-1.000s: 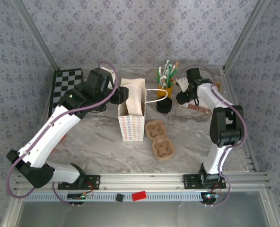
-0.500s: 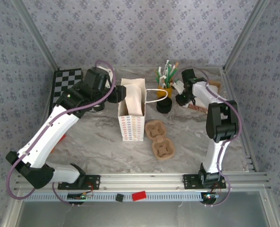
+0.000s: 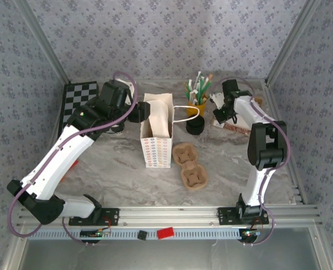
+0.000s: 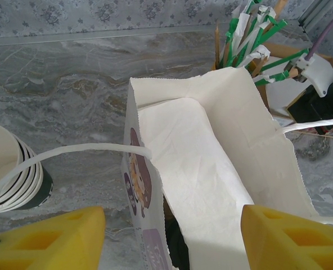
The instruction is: Pack the takeout coffee
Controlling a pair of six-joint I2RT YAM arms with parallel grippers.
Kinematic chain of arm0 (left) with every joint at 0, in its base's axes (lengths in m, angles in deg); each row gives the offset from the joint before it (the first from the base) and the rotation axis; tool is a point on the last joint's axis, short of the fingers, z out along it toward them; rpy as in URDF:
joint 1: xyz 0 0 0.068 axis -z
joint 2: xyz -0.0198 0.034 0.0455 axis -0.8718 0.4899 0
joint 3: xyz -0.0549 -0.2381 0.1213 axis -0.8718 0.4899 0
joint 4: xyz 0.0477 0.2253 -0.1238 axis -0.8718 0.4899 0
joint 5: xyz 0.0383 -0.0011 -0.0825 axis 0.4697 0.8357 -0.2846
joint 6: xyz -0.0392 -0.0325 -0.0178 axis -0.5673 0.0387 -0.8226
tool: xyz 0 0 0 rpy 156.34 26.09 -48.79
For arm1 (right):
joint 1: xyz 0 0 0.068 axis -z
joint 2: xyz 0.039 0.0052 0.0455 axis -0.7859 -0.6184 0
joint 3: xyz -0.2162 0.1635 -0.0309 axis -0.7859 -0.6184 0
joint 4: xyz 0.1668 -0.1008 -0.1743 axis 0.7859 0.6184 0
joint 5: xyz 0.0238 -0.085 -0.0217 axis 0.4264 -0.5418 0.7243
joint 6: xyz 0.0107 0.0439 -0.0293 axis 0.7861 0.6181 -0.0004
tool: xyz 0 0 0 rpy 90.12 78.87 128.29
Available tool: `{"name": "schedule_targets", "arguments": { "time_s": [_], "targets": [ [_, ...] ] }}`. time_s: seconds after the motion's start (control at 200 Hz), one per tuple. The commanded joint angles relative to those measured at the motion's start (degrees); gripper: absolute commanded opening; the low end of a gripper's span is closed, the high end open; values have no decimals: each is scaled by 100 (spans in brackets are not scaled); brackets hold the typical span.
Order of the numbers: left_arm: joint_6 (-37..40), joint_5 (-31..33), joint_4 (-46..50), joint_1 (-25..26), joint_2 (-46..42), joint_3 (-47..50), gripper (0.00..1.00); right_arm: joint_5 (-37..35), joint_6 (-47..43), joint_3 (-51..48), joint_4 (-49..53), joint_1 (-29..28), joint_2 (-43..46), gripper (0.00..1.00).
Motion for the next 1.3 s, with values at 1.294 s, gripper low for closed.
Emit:
{"name": "schedule_targets", "arguments": {
  "time_s": [1.294],
  "targets": [
    [668, 1005, -600, 3386, 995, -1662, 70, 1251, 6409, 158, 1028, 235, 5227, 0]
  ]
}}
